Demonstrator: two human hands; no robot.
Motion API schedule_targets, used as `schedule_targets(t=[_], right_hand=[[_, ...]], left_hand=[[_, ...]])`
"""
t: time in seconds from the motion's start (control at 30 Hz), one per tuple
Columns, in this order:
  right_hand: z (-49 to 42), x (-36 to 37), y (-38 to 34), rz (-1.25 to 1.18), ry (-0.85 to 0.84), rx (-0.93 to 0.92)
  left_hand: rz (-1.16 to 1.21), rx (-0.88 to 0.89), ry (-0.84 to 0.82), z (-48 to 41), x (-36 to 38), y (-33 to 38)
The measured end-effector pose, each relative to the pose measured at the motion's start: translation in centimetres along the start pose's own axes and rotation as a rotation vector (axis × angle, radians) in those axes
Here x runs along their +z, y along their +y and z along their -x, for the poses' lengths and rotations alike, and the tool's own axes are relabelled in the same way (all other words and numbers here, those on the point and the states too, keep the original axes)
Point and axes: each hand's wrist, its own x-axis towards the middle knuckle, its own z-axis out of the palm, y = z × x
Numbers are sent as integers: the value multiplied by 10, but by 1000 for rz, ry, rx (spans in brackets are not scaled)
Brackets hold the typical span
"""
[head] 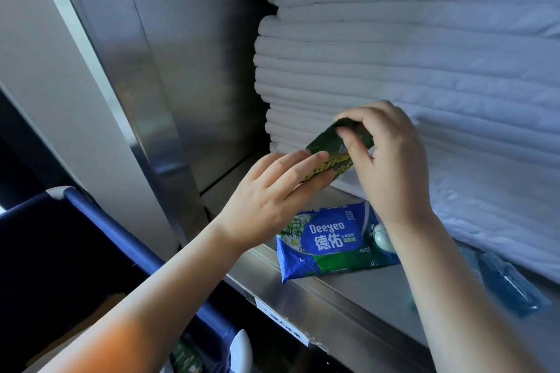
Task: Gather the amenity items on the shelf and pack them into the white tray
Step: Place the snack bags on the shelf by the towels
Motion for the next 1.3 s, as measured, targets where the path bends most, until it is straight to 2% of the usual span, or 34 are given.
schedule_targets(t=[0.27,0.47,0.63,0.73,0.8,0.93,1.07,1.2,1.3], right_hand=[[-5,-12,-3,126,-60,-117],[12,9,6,30,-201,-56],[17,15,14,-55,-210,-25],[35,15,20,-101,-176,74],[55,19,24,-94,-266,164],[99,32,33,-21,-665,353],[115,34,39,24,-718,368],[123,36,45,125,-863,330],[126,40,46,103,-879,346]], left_hand=[[55,40,-13,-2,4,16],[175,48,-174,21,23,32],[168,-20,-231,30,23,27],[137,-41,-264,37,22,23],[141,-74,-284,42,22,22],[141,-127,-319,56,25,24],[128,-168,-366,68,31,30],[88,-185,-445,74,33,35],[77,-201,-521,76,31,39]])
